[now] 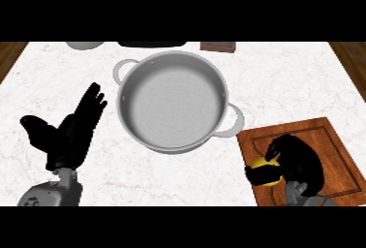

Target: Pick the lemon from the cutting board and place it in the pot

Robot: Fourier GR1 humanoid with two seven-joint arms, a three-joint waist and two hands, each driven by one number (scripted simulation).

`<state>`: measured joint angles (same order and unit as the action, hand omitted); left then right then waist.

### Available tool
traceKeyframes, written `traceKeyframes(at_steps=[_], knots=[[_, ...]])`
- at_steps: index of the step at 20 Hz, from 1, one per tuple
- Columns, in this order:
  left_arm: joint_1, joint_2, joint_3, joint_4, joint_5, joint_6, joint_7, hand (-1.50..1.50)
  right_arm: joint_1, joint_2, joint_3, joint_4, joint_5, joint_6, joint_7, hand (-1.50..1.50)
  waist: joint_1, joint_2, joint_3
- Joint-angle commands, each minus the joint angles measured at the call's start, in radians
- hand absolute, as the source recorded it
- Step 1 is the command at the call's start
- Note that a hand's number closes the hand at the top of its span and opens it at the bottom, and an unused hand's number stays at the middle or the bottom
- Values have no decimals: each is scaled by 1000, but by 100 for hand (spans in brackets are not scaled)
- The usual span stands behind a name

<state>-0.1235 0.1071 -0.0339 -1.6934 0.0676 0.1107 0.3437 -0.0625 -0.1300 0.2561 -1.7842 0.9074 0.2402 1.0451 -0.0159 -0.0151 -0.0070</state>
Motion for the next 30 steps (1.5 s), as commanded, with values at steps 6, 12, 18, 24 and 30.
traceKeyframes(at_steps=[6, 12, 18, 24, 30], knots=[[5, 2, -8, 5, -8, -3, 4, 0, -44, 128, 208, -139, 459, -109, 396, 150, -5, -13, -3], [-1, 1, -13, 0, -16, 1, 6, 0, -150, 129, 336, -232, 642, -49, 441, 150, 10, -12, -3], [-16, -6, -18, 24, -6, -14, -10, 0, -339, 129, 436, -247, 768, 46, 442, 150, 35, -2, -2], [-44, -22, -36, 23, -5, -16, -4, 0, -503, 129, 369, -185, 737, 56, 442, 150, 71, 9, -1], [-57, -34, -52, 33, -14, -15, -8, 0, -623, 129, 214, -100, 662, 60, 442, 150, 84, 16, 1]])
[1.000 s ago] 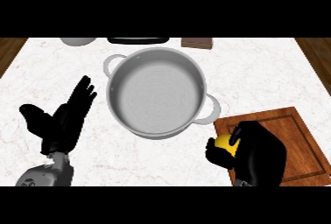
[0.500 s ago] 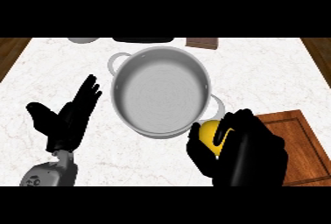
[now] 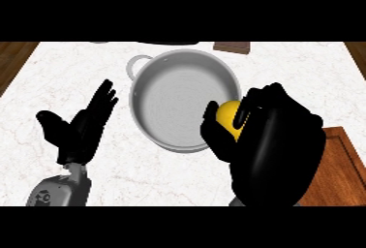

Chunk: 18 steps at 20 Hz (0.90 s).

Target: Pick the lemon from the cutting board and place it in the pot

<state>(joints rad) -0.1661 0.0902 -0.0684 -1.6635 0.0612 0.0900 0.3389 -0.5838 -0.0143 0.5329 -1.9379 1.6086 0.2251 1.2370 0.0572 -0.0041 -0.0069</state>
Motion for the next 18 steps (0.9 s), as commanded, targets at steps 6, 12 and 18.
traceKeyframes(at_steps=[6, 12, 18], knots=[[-28, -8, -11, 6, 9, -10, 21, 0, -219, 14, -181, 194, -110, 102, 250, 150, 20, 5, 3], [-34, -7, -3, 12, 14, -20, -10, 0, -336, 14, -273, 400, -203, 28, 250, 150, 40, 13, 3], [-53, -4, 0, 10, 5, -11, 5, 0, -299, 14, -396, 475, -313, -175, 250, -150, 40, 20, 7]])
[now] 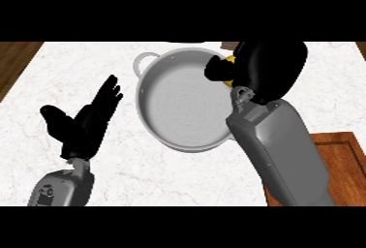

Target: Pick the lemon from the cutting board and place it in the pot

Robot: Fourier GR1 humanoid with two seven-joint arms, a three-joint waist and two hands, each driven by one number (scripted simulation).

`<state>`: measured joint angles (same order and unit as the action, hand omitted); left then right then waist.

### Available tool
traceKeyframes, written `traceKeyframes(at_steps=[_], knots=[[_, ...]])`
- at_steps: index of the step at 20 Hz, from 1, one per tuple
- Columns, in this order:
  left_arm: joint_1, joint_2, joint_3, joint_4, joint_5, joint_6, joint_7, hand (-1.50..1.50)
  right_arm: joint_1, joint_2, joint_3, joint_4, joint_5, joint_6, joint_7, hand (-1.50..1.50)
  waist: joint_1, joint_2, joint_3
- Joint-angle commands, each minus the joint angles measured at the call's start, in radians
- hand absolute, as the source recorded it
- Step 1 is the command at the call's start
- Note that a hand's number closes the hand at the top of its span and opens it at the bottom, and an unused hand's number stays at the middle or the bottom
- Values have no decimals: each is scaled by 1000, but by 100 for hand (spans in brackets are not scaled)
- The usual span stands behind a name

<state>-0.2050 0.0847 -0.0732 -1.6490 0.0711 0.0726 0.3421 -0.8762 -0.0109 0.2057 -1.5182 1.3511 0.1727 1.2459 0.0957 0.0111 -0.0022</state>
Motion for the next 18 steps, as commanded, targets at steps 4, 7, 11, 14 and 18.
traceKeyframes(at_steps=[4, 7, 11, 14, 18], knots=[[-15, 2, 11, 7, 6, -2, -3, 0, -20, 10, -117, 85, -169, -201, 242, -150, 8, 3, 2], [-1, 11, 18, 26, 6, -14, -31, 0, -15, 10, -92, 99, -177, -346, 242, -150, 10, 6, 2], [-3, -10, -6, 7, -5, 4, 1, 0, -39, 10, -79, 47, -76, -486, 195, -150, -8, -5, 2], [11, 6, 13, 24, -9, -4, -44, 0, -49, 11, -85, 35, 62, -554, 189, -150, -19, -2, 0], [38, -22, -4, 12, -27, 28, -42, 0, -47, 11, -100, -17, 151, -581, 233, -150, -37, -12, 1]])
